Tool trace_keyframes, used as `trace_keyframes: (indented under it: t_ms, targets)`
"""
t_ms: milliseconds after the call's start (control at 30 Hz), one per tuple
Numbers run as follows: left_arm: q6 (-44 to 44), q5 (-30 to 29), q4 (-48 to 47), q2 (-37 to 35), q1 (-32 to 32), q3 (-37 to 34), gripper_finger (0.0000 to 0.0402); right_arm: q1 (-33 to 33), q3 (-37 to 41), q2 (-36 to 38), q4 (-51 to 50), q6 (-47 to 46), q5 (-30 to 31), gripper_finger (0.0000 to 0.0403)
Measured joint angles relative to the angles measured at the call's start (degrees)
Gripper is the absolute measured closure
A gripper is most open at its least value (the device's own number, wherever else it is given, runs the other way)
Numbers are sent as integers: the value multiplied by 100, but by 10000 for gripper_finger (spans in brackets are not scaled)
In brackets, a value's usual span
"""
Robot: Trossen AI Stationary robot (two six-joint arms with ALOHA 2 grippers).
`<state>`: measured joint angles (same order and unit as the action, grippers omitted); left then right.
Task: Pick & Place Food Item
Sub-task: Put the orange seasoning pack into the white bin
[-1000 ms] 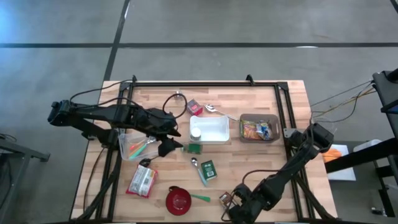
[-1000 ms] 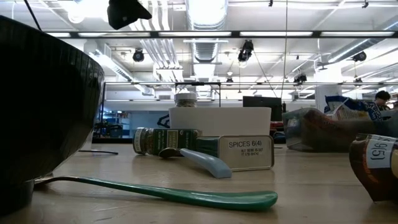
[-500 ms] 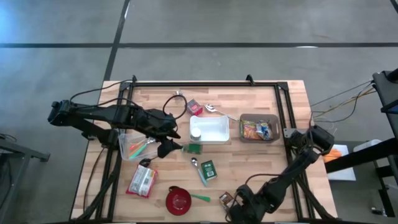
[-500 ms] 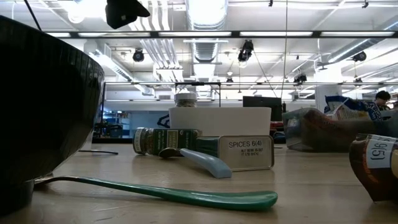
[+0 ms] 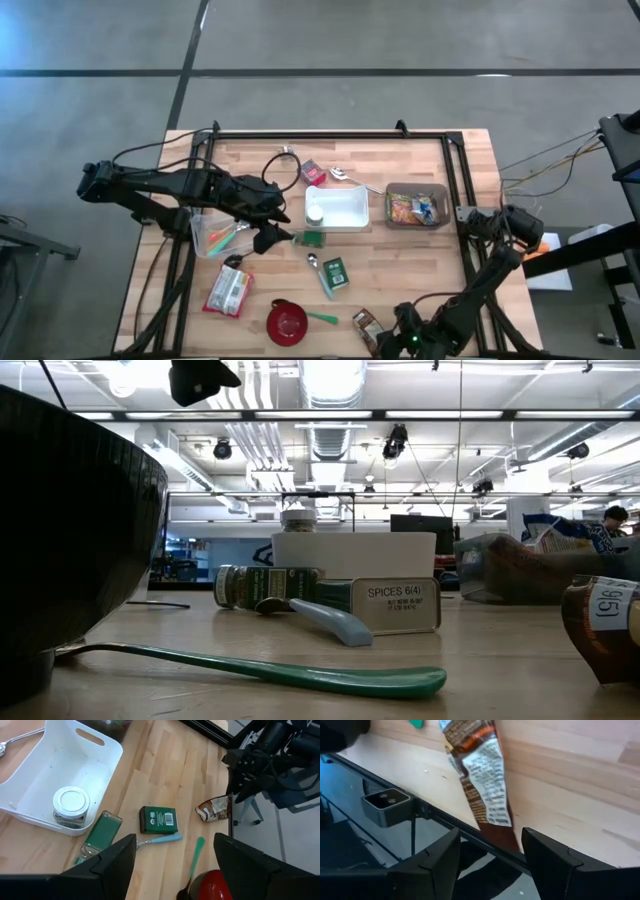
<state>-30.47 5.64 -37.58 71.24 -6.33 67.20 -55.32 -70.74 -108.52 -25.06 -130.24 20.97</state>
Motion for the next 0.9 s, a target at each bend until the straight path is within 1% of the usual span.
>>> trace_keyframes:
  t_ms: [200,467,700,800,900]
  targets:
    - [-120,1,0,0,0,-2,133,-70,-42,-183,2,-132,2,193]
    - [-153,21,2,0,0,-2,133,-69,-429,-628,-2,-130,31,193]
    - [-156,21,15,0,0,-2,133,-13,-573,-789,-128,-122,292,194]
    - [-161,21,22,0,0,-2,133,27,-557,-795,-112,-115,318,210]
    - [-177,36,24,0,0,-2,133,40,-503,-797,-128,-113,326,245]
